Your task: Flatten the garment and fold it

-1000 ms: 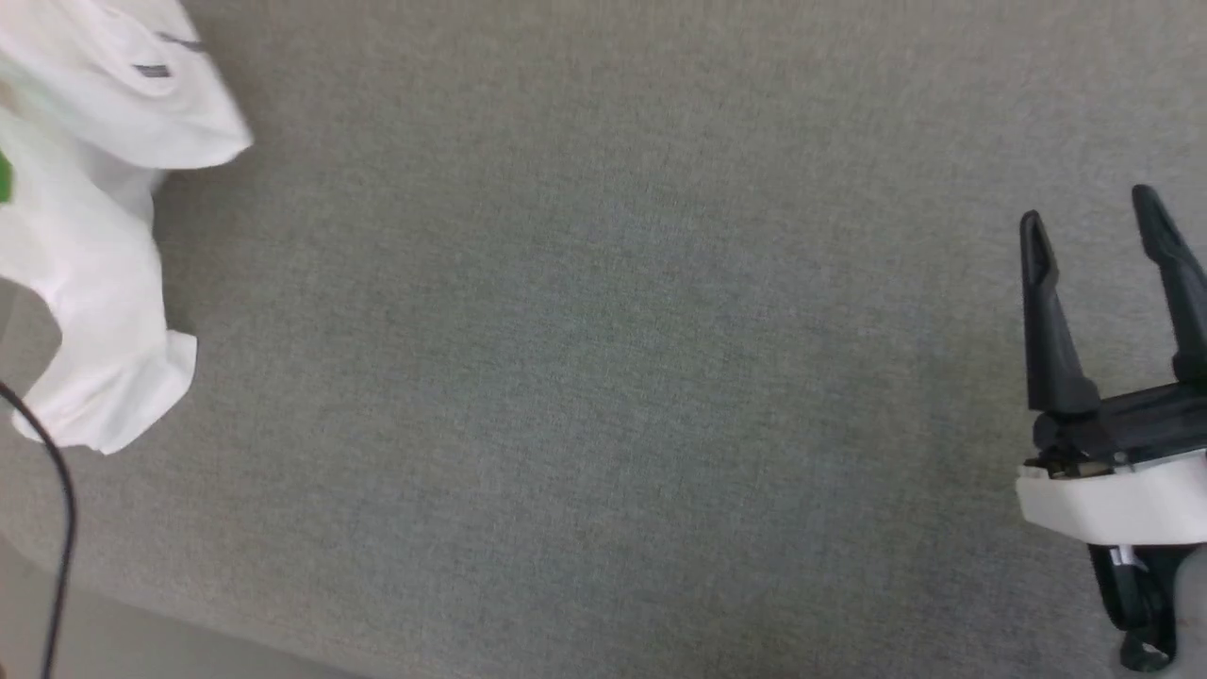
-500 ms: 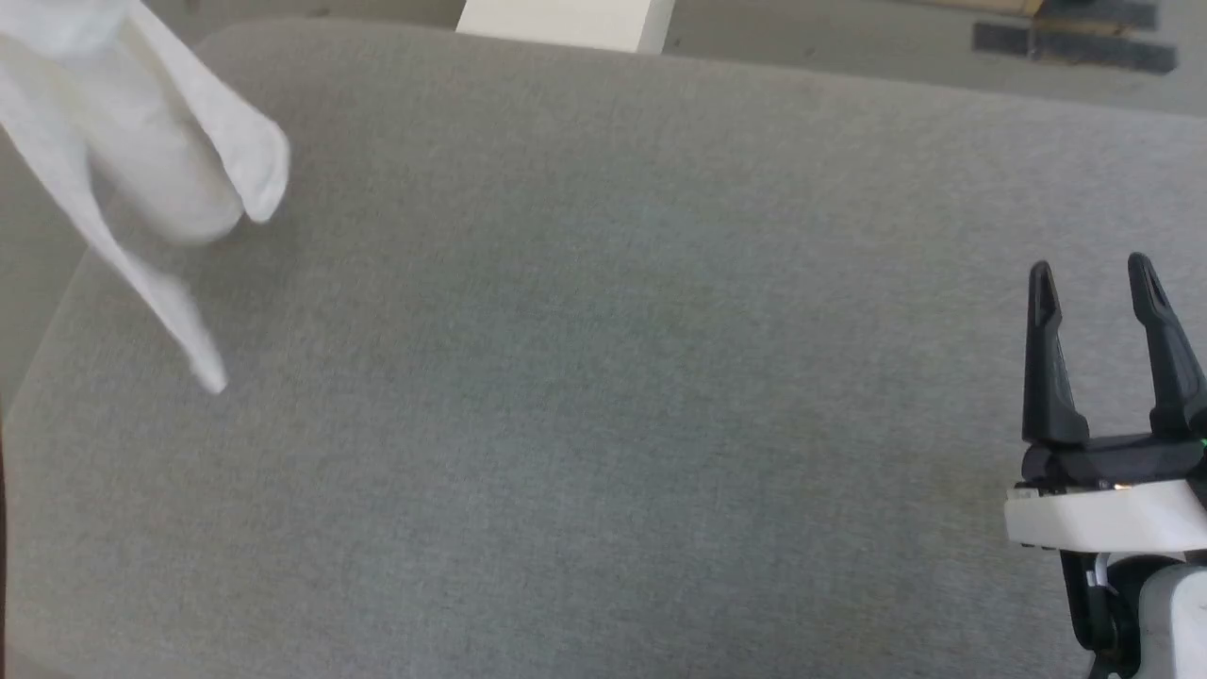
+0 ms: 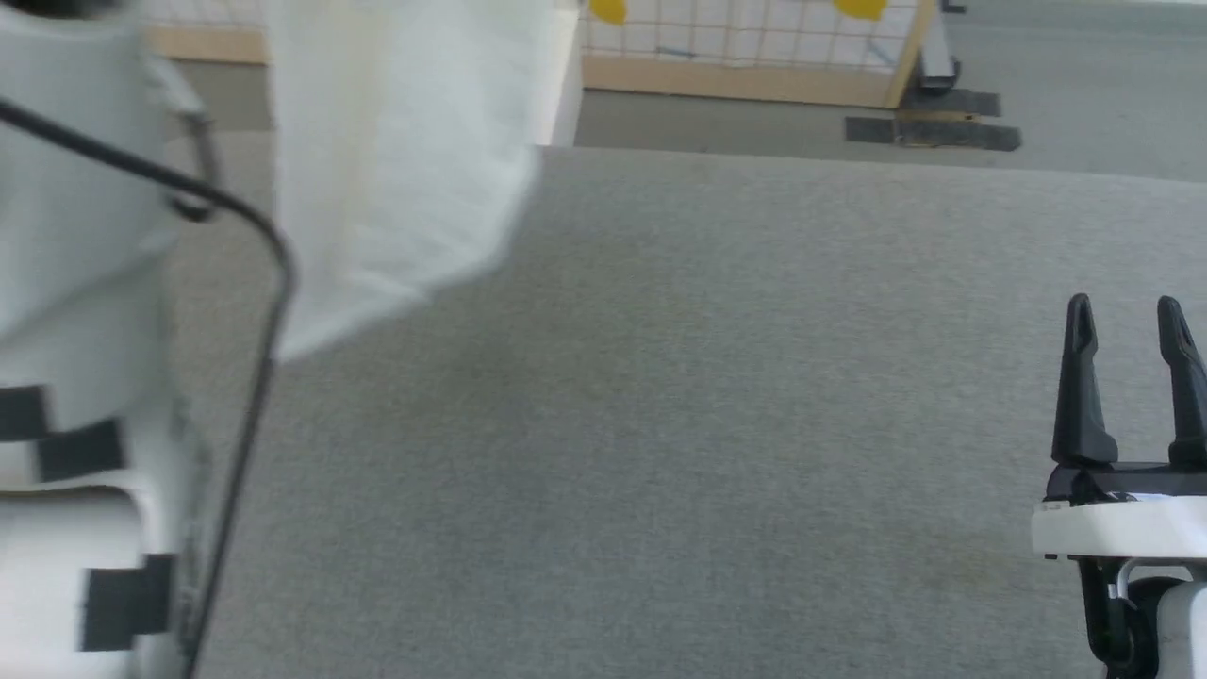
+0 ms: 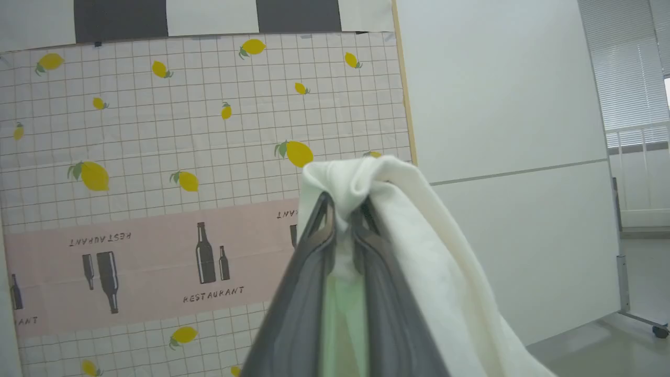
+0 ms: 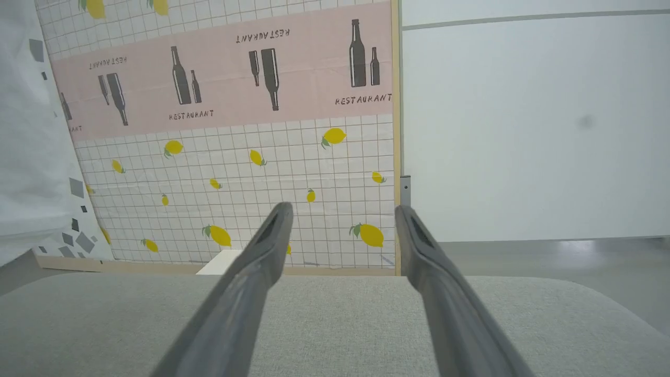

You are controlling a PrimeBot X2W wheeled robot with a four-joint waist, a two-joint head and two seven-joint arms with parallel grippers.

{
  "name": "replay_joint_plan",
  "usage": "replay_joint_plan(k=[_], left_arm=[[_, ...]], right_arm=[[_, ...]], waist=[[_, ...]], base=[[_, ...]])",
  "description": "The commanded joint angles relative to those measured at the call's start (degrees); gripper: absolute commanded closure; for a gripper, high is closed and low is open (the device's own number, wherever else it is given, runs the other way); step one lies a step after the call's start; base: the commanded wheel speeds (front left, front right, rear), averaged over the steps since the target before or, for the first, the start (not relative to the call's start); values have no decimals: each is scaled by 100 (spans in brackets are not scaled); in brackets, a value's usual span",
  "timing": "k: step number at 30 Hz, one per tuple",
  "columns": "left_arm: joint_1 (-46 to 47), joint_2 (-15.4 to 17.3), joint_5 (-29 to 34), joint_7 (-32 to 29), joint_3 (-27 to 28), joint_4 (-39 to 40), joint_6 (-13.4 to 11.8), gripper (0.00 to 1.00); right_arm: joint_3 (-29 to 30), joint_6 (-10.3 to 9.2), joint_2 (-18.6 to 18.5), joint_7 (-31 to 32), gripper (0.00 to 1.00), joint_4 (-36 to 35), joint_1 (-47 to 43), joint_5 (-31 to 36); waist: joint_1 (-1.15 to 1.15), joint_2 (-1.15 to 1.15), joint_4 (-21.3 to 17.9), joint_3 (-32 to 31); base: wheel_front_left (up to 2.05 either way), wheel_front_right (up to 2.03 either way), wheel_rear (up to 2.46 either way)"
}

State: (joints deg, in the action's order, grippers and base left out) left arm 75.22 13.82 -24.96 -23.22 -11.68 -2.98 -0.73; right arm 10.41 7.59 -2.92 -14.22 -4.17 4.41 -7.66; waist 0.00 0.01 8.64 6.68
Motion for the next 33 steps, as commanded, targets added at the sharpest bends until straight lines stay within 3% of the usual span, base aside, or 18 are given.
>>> replay_joint_plan(k=[1, 7, 12, 15, 21, 26, 30, 31, 32, 33], left_arm=[[79, -191, -94, -16, -99, 9, -68, 100], [-262, -791, -170, -1, -658, -18, -180, 100], [-1064, -1029, -401, 210, -1162, 2, -428, 100], [-1642, -1070, -506, 424, -1537, -17, -589, 100], [-3110, -1084, -476, 902, -2411, -546, -653, 100], [-4004, -1084, -493, 1295, -2692, -1450, -720, 100], [-4191, -1088, -600, 1629, -2711, -1936, -741, 100], [-4185, -1089, -628, 1722, -2704, -1980, -741, 58], [-4166, -1090, -677, 1867, -2664, -1995, -748, 0], [-4151, -1090, -720, 1989, -2610, -1986, -771, 0]], right_arm=[[42, -10, 3, -53, 0, 30, 12, -40], [215, -10, 3, -71, 0, 8, 29, -73], [299, -10, 3, -75, 0, -26, 44, -122], [273, -10, 3, -76, 0, -61, 63, -148], [161, -10, 4, -77, 0, -95, 149, -185], [86, -10, 4, -77, 0, -95, 171, -153], [69, -10, 4, -77, 0, -79, 175, -115], [57, -10, 4, -77, 0, -68, 171, -105], [42, -10, 4, -77, 0, -55, 166, -95], [29, -10, 4, -77, 0, -43, 165, -89]], waist=[[0, -1, -266, -162], [0, -1, -574, -47], [0, -1, -827, 183], [0, -1, -944, 322], [0, -1, -1137, 578], [0, -1, -1196, 721], [0, -1, -1136, 761], [0, -1, -1117, 751], [0, -1, -1089, 728], [0, -1, -1072, 707]], base=[[0, 0, 0], [0, 0, 0], [0, 0, 0], [0, 0, 0], [0, 0, 0], [0, 0, 0], [0, 0, 0], [0, 0, 0], [0, 0, 0], [0, 0, 0]])
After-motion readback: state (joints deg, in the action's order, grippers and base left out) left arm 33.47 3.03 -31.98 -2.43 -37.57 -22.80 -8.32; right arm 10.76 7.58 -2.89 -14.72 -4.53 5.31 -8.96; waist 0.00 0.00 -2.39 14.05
